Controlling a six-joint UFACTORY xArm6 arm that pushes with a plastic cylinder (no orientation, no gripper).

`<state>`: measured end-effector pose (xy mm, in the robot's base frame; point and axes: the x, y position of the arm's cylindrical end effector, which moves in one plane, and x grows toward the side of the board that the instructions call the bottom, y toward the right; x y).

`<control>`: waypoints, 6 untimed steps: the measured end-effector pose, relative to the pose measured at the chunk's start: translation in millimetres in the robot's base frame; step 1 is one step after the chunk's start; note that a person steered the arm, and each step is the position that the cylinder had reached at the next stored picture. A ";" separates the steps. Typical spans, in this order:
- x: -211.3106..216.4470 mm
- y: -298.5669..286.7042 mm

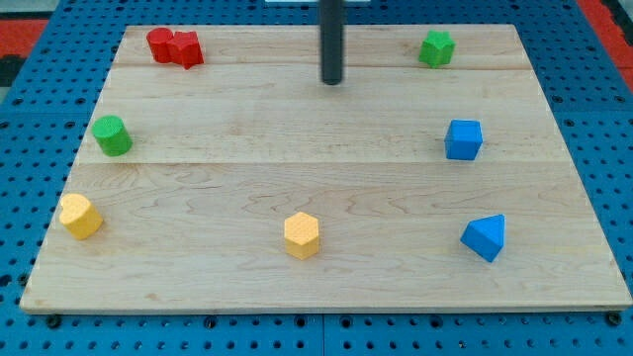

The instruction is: Slide the arm towards the center of the board

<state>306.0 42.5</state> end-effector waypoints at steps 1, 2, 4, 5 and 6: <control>0.0 4.1; 0.0 4.1; 0.0 8.0; 0.0 9.9; 0.0 14.5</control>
